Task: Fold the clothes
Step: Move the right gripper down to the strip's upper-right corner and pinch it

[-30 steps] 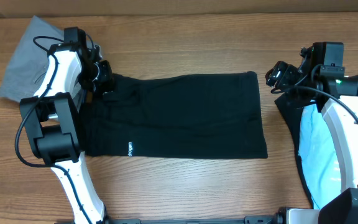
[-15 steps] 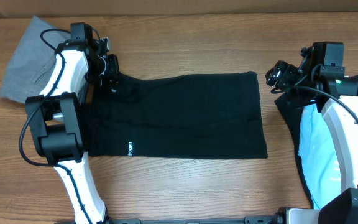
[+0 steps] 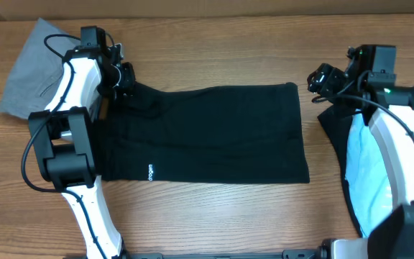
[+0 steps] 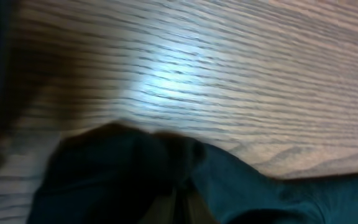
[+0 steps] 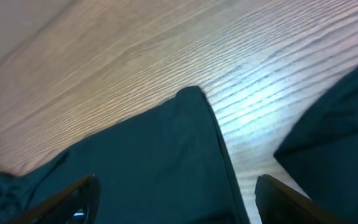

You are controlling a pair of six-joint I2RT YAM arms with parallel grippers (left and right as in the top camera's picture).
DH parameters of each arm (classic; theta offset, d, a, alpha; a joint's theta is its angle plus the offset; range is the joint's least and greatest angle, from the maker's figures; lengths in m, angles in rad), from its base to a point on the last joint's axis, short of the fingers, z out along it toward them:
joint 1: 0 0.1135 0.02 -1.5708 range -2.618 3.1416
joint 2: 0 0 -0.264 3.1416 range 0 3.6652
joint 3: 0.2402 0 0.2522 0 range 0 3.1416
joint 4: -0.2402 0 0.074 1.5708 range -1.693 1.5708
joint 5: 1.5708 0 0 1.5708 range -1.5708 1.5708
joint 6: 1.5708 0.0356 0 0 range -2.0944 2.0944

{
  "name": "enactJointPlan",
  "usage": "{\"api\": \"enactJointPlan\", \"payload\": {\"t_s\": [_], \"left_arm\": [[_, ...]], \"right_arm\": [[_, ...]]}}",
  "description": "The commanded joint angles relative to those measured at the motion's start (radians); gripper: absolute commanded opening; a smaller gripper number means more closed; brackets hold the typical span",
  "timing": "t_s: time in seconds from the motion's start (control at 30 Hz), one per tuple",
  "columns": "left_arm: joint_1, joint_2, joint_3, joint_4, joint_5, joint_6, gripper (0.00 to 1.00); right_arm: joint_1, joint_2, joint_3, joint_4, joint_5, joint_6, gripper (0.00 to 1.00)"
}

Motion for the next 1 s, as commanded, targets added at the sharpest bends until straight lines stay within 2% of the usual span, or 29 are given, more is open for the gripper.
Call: {"api": "enactJointPlan", "payload": {"t_s": [0.0,0.23,0.63,0.87,0.97], "left_arm": [[0.021,-0.027,0.019,0.006,0.037,-0.042,0.04],[0.019,-0.027,0.019,-0.001,0.132,-0.034,0.08],[0.021,-0.027,0.019,-0.124,0.159,-0.006,0.16],[0.020,-0.027,0.019,-0.135,0.114,-0.004,0.35],[0.031,-0.027,0.019,-0.136,0.118,-0.004,0.47]], "right_arm": [[-0.003,0.083,0.019,0.076,0.008,-0.001,0.84],[-0.003,0.237,0.019,0.297,0.007,0.000,0.78],[-0.003,0.413,0.019,0.430,-0.003,0.000,0.82],[-0.002,0.488,0.019,0.453,-0.118,-0.017,0.83],[0.002,0.498,0.019,0.454,-0.122,-0.054,0.83]]}}
